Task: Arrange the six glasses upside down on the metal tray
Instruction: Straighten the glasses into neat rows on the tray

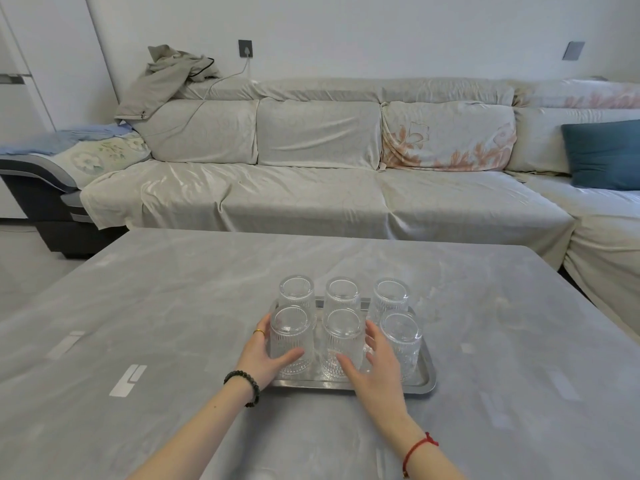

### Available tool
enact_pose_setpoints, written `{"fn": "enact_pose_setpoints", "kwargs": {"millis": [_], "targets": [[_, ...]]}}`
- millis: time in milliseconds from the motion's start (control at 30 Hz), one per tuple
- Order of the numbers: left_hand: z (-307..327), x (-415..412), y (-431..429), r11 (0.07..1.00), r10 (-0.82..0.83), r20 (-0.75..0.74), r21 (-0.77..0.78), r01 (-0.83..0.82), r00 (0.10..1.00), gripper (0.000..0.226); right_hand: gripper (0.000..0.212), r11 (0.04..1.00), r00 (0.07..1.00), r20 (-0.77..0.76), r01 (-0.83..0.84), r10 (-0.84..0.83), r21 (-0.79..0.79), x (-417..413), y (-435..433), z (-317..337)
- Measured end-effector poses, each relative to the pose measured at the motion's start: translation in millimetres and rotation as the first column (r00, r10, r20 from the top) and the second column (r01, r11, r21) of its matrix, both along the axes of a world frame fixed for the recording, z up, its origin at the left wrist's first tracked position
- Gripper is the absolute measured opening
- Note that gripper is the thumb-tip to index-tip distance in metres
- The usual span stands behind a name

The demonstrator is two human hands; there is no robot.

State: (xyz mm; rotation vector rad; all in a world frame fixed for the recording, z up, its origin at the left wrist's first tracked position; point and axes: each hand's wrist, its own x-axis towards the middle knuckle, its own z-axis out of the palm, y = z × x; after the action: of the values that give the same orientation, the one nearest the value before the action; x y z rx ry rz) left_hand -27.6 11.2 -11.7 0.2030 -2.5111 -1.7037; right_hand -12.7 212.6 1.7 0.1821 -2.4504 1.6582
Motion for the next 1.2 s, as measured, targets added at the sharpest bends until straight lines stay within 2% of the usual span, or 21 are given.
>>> {"fn": "enact_pose_setpoints", "kwargs": {"millis": [67, 167, 233, 267, 333, 400, 500, 600, 700, 833, 1200], "targets": [[-1.7, 3.5, -1.4, 1.0, -0.005, 0.001, -0.018, 0.005, 1.0, 0.092, 0.058, 0.994, 0.985, -0.144, 0.091, -0.099, -0.066, 6.3, 13.2, 2.1], [-1.1, 9.9, 0.8, 0.998, 0.038, -0.04, -0.04, -0.039, 0.998, 0.094, 0.06, 0.968, 0.932, -0.265, 0.225, -0.247, -0.112, 6.6, 37.8, 1.8], [4.6, 15.9, 7.5, 0.987, 0.121, -0.144, -0.09, -0.135, 0.982, 0.094, 0.059, 0.96, 0.932, -0.23, 0.269, -0.281, -0.082, 1.4, 50.7, 0.9], [9.6, 19.4, 13.1, 0.977, 0.137, -0.242, -0.13, -0.172, 0.961, 0.091, 0.063, 0.955, 0.938, -0.182, 0.29, -0.296, -0.061, -2.4, 55.7, -1.0], [21.1, 27.2, 30.9, 0.967, 0.058, -0.419, -0.202, -0.155, 0.906, 0.084, 0.076, 0.954, 0.95, -0.086, 0.296, -0.299, -0.042, -8.9, 62.5, -5.3], [27.4, 34.7, 57.2, 0.973, -0.048, -0.465, -0.222, -0.064, 0.884, 0.075, 0.087, 0.964, 0.965, 0.0, 0.262, -0.262, -0.043, -12.8, 64.7, -9.0], [20.6, 43.0, 96.4, 0.992, -0.047, -0.388, -0.126, -0.003, 0.92, 0.061, 0.095, 0.972, 0.971, 0.108, 0.222, -0.214, -0.074, -15.6, 63.4, -16.6], [4.9, 44.1, 118.1, 0.997, 0.07, -0.207, 0.03, -0.065, 0.976, 0.074, 0.091, 0.975, 0.974, 0.129, 0.201, -0.188, -0.098, -16.3, 62.1, -20.6], [-1.8, 39.4, 122.9, 0.983, 0.152, -0.088, 0.117, -0.141, 0.984, 0.085, 0.086, 0.979, 0.978, 0.113, 0.185, -0.175, -0.083, -17.2, 61.9, -21.9], [-3.6, 27.9, 127.0, 0.98, 0.175, 0.001, 0.096, -0.174, 0.985, 0.087, 0.086, 0.981, 0.979, 0.11, 0.182, -0.173, -0.069, -20.2, 61.8, -22.0], [-3.1, 14.0, 127.2, 0.976, 0.209, 0.051, 0.048, -0.211, 0.977, 0.079, 0.089, 0.984, 0.978, 0.128, 0.172, -0.164, -0.05, -23.1, 63.1, -25.2]]}}
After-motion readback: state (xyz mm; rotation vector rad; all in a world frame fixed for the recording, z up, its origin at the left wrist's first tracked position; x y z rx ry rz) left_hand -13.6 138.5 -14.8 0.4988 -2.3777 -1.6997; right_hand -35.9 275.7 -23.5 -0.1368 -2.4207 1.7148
